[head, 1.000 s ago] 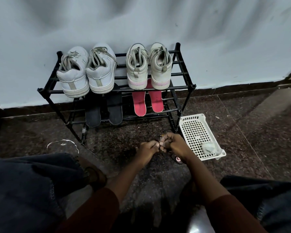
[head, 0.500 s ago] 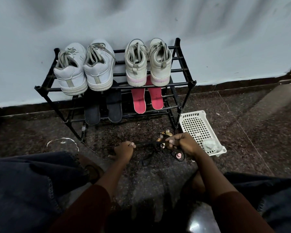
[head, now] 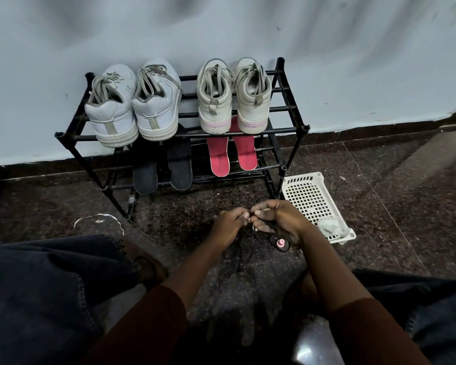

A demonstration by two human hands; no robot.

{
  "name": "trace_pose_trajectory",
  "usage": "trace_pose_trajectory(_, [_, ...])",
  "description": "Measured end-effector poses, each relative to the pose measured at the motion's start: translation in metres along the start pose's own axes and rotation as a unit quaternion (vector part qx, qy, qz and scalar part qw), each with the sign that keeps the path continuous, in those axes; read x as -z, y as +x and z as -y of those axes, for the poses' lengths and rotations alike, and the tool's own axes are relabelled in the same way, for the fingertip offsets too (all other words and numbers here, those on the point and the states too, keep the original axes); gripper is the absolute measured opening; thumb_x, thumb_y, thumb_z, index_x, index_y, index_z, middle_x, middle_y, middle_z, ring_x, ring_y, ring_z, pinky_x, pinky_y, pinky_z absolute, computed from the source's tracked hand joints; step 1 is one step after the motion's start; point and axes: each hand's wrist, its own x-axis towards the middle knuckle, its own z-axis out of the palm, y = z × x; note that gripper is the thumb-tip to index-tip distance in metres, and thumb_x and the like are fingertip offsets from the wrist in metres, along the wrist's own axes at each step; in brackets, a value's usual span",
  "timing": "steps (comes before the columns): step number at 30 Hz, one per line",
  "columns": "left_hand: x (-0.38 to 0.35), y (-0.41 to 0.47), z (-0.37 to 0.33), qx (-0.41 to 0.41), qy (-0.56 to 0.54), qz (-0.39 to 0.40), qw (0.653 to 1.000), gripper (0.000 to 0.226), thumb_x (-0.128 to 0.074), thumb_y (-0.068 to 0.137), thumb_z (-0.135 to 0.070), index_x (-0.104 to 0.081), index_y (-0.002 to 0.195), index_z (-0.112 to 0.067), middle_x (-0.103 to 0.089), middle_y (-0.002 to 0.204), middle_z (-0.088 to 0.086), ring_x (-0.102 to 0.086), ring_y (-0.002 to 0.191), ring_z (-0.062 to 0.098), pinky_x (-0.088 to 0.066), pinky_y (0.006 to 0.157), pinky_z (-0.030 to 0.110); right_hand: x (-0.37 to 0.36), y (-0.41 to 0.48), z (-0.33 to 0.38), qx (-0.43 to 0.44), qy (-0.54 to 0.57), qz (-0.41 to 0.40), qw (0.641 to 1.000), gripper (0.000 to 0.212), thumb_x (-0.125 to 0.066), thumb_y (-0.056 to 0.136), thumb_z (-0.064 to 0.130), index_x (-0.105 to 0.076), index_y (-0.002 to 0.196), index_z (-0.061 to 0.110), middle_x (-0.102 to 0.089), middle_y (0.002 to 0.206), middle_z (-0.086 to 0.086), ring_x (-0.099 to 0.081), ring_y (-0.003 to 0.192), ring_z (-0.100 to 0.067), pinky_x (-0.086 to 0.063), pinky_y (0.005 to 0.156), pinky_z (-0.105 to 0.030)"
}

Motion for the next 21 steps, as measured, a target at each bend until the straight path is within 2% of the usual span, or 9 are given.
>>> trace_pose_trajectory(7, [0.013, 0.002, 0.010, 0.034, 0.007, -0.016, 0.999, 0.022, -0.046, 0.099, -0.018, -0.056, 0.080, -0.018, -0.052, 0.071, -0.006, -0.048, 0.076, 0.016, -0.033, 0.072, 0.031, -0.008, -0.007, 0.009, -0.040, 0.116, 0.060, 0.991, 0.031, -0.032, 0.088, -0.008, -0.062, 0.094, -0.008, -0.069, 0.085, -0.023, -0.070, 0.075, -0.025, -0.058, 0.062, -0.027])
trace_pose_trajectory(9, [0.013, 0.001, 0.010, 0.025, -0.029, -0.011, 0.999, 0.020, -0.045, 0.099, -0.022, -0.054, 0.081, -0.026, -0.054, 0.079, -0.004, -0.049, 0.084, 0.016, -0.035, 0.077, 0.034, -0.009, -0.007, 0.009, -0.026, 0.160, 0.074, 0.984, 0.035, -0.029, 0.084, -0.014, -0.060, 0.099, -0.010, -0.068, 0.089, -0.025, -0.070, 0.081, -0.028, -0.058, 0.069, -0.029])
trace_pose_trajectory(11, [0.011, -0.003, 0.005, 0.002, -0.047, 0.000, 0.999, 0.009, -0.048, 0.094, -0.040, -0.048, 0.094, -0.031, -0.054, 0.098, -0.006, -0.050, 0.099, 0.016, -0.040, 0.087, 0.036, -0.009, -0.006, 0.011, 0.010, 0.164, 0.074, 0.984, 0.031, -0.039, 0.083, -0.018, -0.060, 0.104, -0.009, -0.069, 0.092, -0.023, -0.070, 0.083, -0.026, -0.058, 0.074, -0.029])
trace_pose_trajectory(13, [0.008, -0.002, 0.006, -0.026, -0.021, 0.007, 0.999, 0.037, -0.047, 0.083, -0.059, -0.040, 0.107, -0.031, -0.050, 0.111, -0.006, -0.050, 0.110, 0.017, -0.041, 0.095, 0.036, -0.010, -0.007, 0.013, 0.047, 0.110, 0.033, 0.992, 0.021, -0.052, 0.084, -0.010, -0.062, 0.102, -0.007, -0.071, 0.083, -0.016, -0.069, 0.072, -0.019, -0.057, 0.067, -0.024])
trace_pose_trajectory(15, [0.005, 0.000, 0.008, -0.021, 0.073, -0.003, 0.997, 0.044, -0.036, 0.083, -0.062, -0.043, 0.112, -0.030, -0.054, 0.115, -0.001, -0.053, 0.112, 0.024, -0.041, 0.097, 0.040, -0.011, -0.006, 0.016, 0.089, 0.017, -0.033, 0.995, 0.012, -0.059, 0.087, 0.003, -0.067, 0.093, -0.003, -0.067, 0.067, -0.006, -0.060, 0.055, -0.011, -0.052, 0.052, -0.019])
trace_pose_trajectory(16, [0.006, 0.001, 0.006, -0.010, 0.134, -0.006, 0.991, 0.047, -0.029, 0.085, -0.060, -0.047, 0.113, -0.027, -0.057, 0.115, 0.000, -0.053, 0.111, 0.027, -0.040, 0.097, 0.042, -0.010, -0.005, 0.016, 0.108, -0.011, -0.058, 0.992, 0.012, -0.060, 0.088, 0.008, -0.068, 0.088, 0.000, -0.065, 0.064, -0.004, -0.056, 0.053, -0.011, -0.048, 0.050, -0.020])
trace_pose_trajectory(18, [0.008, 0.002, 0.007, -0.008, 0.228, -0.014, 0.973, 0.056, -0.016, 0.085, -0.060, -0.055, 0.102, -0.024, -0.059, 0.113, -0.002, -0.052, 0.109, 0.028, -0.035, 0.098, 0.044, -0.008, -0.001, 0.017, 0.123, -0.011, -0.087, 0.989, 0.015, -0.058, 0.089, 0.013, -0.068, 0.084, 0.003, -0.065, 0.072, -0.007, -0.056, 0.064, -0.016, -0.048, 0.062, -0.026])
trace_pose_trajectory(20, [0.011, 0.001, 0.009, -0.035, 0.203, -0.022, 0.978, 0.057, -0.015, 0.086, -0.059, -0.058, 0.091, -0.022, -0.058, 0.104, -0.003, -0.052, 0.104, 0.024, -0.036, 0.095, 0.042, -0.005, 0.002, 0.016, 0.118, 0.048, -0.103, 0.986, 0.017, -0.054, 0.091, 0.012, -0.066, 0.083, 0.005, -0.066, 0.084, -0.007, -0.059, 0.079, -0.017, -0.049, 0.076, -0.029])
trace_pose_trajectory(21, [0.012, 0.001, 0.011, -0.054, 0.175, -0.024, 0.983, 0.053, -0.021, 0.090, -0.053, -0.060, 0.089, -0.018, -0.056, 0.099, -0.003, -0.052, 0.101, 0.021, -0.037, 0.092, 0.038, -0.003, 0.005, 0.014, 0.109, 0.092, -0.107, 0.984, 0.017, -0.052, 0.092, 0.012, -0.065, 0.083, 0.007, -0.066, 0.087, -0.006, -0.060, 0.081, -0.015, -0.050, 0.076, -0.027])
